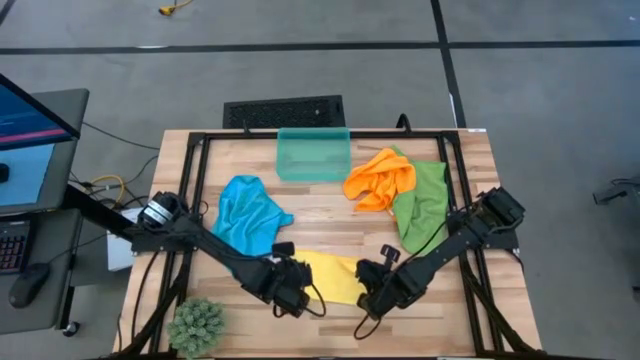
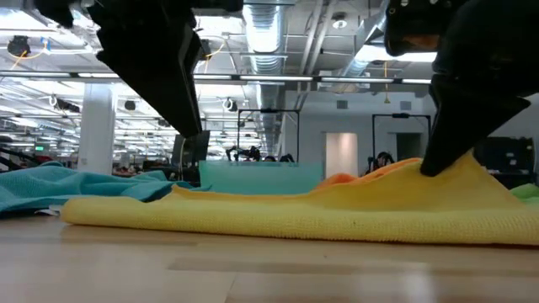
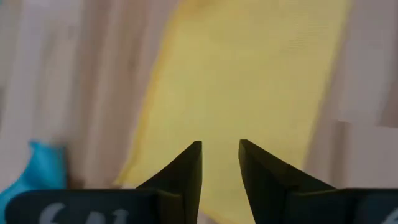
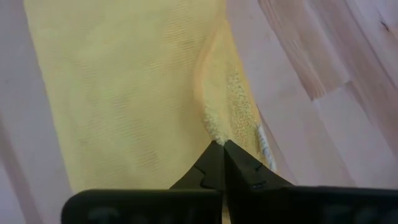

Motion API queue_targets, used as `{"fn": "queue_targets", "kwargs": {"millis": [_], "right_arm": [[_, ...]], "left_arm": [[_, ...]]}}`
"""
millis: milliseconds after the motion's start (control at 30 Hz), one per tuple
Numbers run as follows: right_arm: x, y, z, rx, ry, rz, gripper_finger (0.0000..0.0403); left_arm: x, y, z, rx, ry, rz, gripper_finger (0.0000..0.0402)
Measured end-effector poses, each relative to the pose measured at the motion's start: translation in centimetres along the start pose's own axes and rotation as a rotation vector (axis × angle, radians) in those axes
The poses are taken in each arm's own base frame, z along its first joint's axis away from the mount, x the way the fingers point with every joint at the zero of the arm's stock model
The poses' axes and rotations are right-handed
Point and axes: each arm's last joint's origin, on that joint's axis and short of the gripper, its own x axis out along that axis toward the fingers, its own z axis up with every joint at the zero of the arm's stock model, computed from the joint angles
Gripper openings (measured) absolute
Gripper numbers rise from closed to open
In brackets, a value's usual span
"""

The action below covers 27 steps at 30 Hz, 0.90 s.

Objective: Roll microfiber towels into tight, uniform cylinder then place into a basket
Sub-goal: Fold the yellow microfiber towel

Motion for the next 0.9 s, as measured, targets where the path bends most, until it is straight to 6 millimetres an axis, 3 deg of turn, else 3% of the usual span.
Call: {"fn": "queue_targets", "kwargs": {"millis": [167,567,733,900], "right_arm": [[0.1,-0.2,0.2,-0.013,0.001,-0.004,0.0060],[0.2,-0.9,-0.2,-0.038,0.094,-0.039,0.0214],[0.0,-0.9,-0.2,-0.037,0.105,-0.050,0.0227],[-1.0,-0.8,0.1,-0.054,0.114,-0.071,0.0215]], "left_arm": [[-0.2,-0.8,0.0,0.037,-0.028,-0.034,0.0100],[0.0,-1.6,-0.7,0.040,-0.049,-0.043,0.0100],[1.7,-1.3,-1.6,0.014,-0.063,-0.058,0.0100],[2.8,-0.7,-2.0,-0.020,-0.042,-0.071,0.0100]]}}
